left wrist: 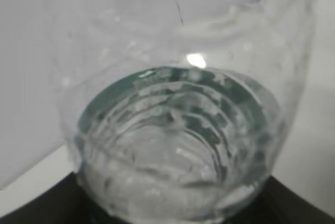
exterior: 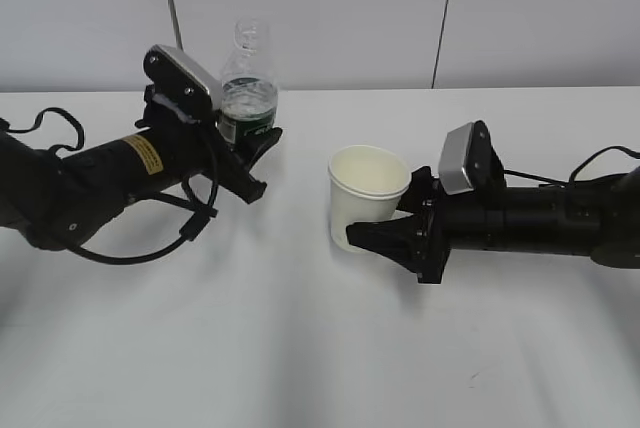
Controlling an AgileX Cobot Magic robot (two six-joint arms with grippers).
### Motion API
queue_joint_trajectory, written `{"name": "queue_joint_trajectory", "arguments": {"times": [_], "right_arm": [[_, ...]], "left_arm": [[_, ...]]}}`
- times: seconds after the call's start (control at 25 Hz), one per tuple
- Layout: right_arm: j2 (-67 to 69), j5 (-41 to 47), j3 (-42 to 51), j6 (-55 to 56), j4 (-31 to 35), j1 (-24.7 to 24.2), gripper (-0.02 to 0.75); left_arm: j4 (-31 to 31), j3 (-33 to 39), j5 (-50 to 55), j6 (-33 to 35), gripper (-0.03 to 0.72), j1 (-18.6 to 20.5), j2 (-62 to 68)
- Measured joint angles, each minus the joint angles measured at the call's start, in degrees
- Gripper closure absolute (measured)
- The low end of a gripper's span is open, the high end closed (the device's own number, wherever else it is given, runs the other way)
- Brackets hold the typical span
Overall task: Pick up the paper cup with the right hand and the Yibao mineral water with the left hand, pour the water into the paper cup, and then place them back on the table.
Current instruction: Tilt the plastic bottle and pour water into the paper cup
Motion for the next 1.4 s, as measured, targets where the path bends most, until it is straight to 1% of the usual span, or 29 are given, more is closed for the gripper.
{"name": "queue_joint_trajectory", "arguments": {"times": [0.2, 0.36, 0.56, 0.68, 0.8, 0.92, 1.08, 1.24, 1.4], "right_arm": [[0.0, 1.6, -3.0, 3.4, -3.2, 2.5, 0.258], [0.0, 3.3, -4.4, 5.3, -3.9, 3.7, 0.258], [0.0, 6.2, -6.8, 9.7, -4.8, 3.7, 0.258], [0.0, 7.8, -9.2, 15.4, -8.9, 3.7, 0.258], [0.0, 8.0, -10.8, 19.3, -12.7, 3.7, 0.258], [0.0, 8.0, -11.2, 20.3, -13.9, 3.7, 0.258], [0.0, 6.8, -11.3, 20.6, -15.1, 3.7, 0.258], [0.0, 4.8, -11.6, 20.6, -16.0, 3.7, 0.258], [0.0, 4.4, -12.5, 20.7, -17.0, 3.7, 0.258]], "left_arm": [[0.0, -3.9, 2.5, 2.3, 0.277, 0.0, 0.0], [0.0, -4.6, 2.8, 8.8, 0.277, 0.0, 0.0], [0.0, -4.6, 3.2, 16.9, 0.281, 0.0, 0.0], [0.0, -4.6, 2.9, 22.2, 0.286, 0.0, 0.0], [-0.1, -4.6, 0.2, 25.9, 0.288, 0.0, 0.0], [-0.8, -4.6, -2.4, 30.1, 0.290, 0.0, 0.0], [-2.1, -4.6, -3.5, 36.9, 0.298, 0.0, 0.0], [-2.4, -4.6, -4.0, 41.8, 0.300, 0.0, 0.0], [-4.0, -4.6, -6.3, 46.7, 0.305, 0.0, 0.0]]}}
